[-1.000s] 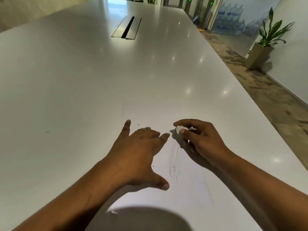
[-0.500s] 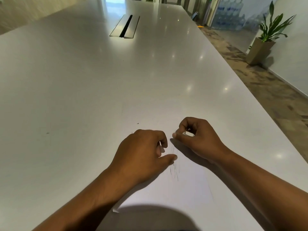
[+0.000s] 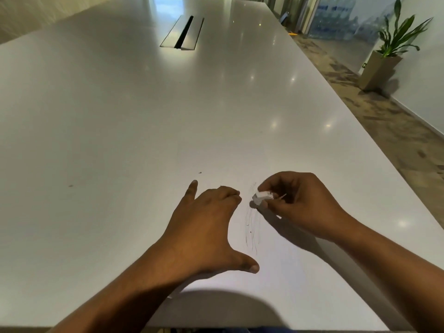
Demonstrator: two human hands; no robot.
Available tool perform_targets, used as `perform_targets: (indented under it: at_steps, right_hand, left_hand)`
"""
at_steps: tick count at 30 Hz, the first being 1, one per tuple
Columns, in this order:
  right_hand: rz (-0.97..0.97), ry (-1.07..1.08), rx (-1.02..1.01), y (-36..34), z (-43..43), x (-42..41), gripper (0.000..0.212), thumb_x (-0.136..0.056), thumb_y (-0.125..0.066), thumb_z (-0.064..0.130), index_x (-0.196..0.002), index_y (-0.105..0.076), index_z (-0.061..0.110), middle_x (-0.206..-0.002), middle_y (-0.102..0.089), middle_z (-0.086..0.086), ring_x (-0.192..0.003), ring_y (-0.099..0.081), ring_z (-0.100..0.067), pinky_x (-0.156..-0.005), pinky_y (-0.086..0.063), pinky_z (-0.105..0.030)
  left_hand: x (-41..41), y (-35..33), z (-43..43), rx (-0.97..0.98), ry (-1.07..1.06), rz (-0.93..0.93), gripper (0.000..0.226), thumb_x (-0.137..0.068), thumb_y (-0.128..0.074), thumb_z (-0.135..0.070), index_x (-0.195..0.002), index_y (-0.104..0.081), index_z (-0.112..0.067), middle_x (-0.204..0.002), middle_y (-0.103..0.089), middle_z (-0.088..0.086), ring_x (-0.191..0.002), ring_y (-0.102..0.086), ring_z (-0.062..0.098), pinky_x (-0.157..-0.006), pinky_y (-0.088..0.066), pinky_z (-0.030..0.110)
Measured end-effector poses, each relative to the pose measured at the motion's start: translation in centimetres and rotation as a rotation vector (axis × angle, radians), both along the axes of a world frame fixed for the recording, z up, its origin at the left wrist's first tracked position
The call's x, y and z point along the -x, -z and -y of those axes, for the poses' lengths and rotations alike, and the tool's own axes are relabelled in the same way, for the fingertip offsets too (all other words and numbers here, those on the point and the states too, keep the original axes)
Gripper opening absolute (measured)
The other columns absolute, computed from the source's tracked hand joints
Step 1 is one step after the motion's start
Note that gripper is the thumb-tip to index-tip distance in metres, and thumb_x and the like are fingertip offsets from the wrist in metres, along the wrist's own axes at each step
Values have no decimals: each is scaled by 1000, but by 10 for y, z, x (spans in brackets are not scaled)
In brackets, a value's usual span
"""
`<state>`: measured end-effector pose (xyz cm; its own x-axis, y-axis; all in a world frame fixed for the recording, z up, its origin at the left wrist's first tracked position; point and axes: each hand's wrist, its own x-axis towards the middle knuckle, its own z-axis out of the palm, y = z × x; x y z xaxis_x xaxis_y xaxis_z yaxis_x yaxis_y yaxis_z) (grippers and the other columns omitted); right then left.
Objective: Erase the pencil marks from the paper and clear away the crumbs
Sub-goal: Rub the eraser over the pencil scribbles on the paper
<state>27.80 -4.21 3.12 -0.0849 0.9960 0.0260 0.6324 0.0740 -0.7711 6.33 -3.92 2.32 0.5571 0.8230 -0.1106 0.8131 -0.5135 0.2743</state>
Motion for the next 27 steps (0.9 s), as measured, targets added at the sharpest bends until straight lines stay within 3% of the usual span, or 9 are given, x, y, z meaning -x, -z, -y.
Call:
perform_targets:
  at_steps: [3,5,8,14,19,23,27]
  right_hand:
    - [82,-152,-19,-2,17,9,13,-78,-80,17,-84,-75,28,-83,-72,13,-77,-68,-5,-67,-53,-20]
    - [247,-234,-84,-1,20,18,7,-83,-74,30,-90,-76,32,-83,-68,15,-79,-61,-3,-68,-48,-20]
    - [460,-185,-186,2,1,23,16,-87,-65,38,-100,-74,37,-86,-65,15,-80,-47,-7,-68,-42,-27]
    - [505,-445,-110,-8,50,25,27,-90,-45,42,-97,-70,35,-86,-62,15,-83,-49,-12,-67,-48,-33]
    - [570,-276,-215,-5,18,18,17,-90,-58,36,-93,-74,32,-79,-61,11,-78,-47,-13,-63,-47,-36]
    - [562,-474,-143,-9,48,26,22,-89,-51,37,-94,-72,35,-82,-59,14,-79,-49,-12,-61,-46,-29]
    - [623,-335,-225,-7,19,15,20,-90,-55,35,-92,-74,32,-78,-61,10,-75,-48,-15,-59,-49,-37]
  left_hand:
    - [-1,1,-1,-2,20,-43,117,-58,-59,-90,-153,-21,-35,-160,-19,-18,-146,-18,4,-121,3,50]
    - [-1,2,-2,3,43,-69,115,-59,-56,-91,-153,-19,-38,-157,-23,-16,-144,-22,8,-121,2,53]
    - [-3,3,-6,-28,70,-85,111,-57,-53,-93,-150,-23,-41,-148,-31,-15,-137,-29,10,-120,-1,55]
    - [-2,7,-10,-43,85,-123,121,-56,-47,-97,-153,-17,-32,-149,-29,-11,-138,-29,15,-120,0,56]
    - [-4,6,-9,-45,91,-126,119,-56,-48,-96,-152,-21,-32,-147,-31,-11,-136,-30,14,-120,1,56]
    - [-4,6,-11,-36,95,-141,120,-56,-49,-96,-152,-21,-31,-148,-31,-9,-137,-29,15,-119,1,57]
    - [-5,6,-11,-34,86,-138,118,-55,-51,-95,-151,-24,-31,-144,-32,-9,-135,-30,14,-120,2,56]
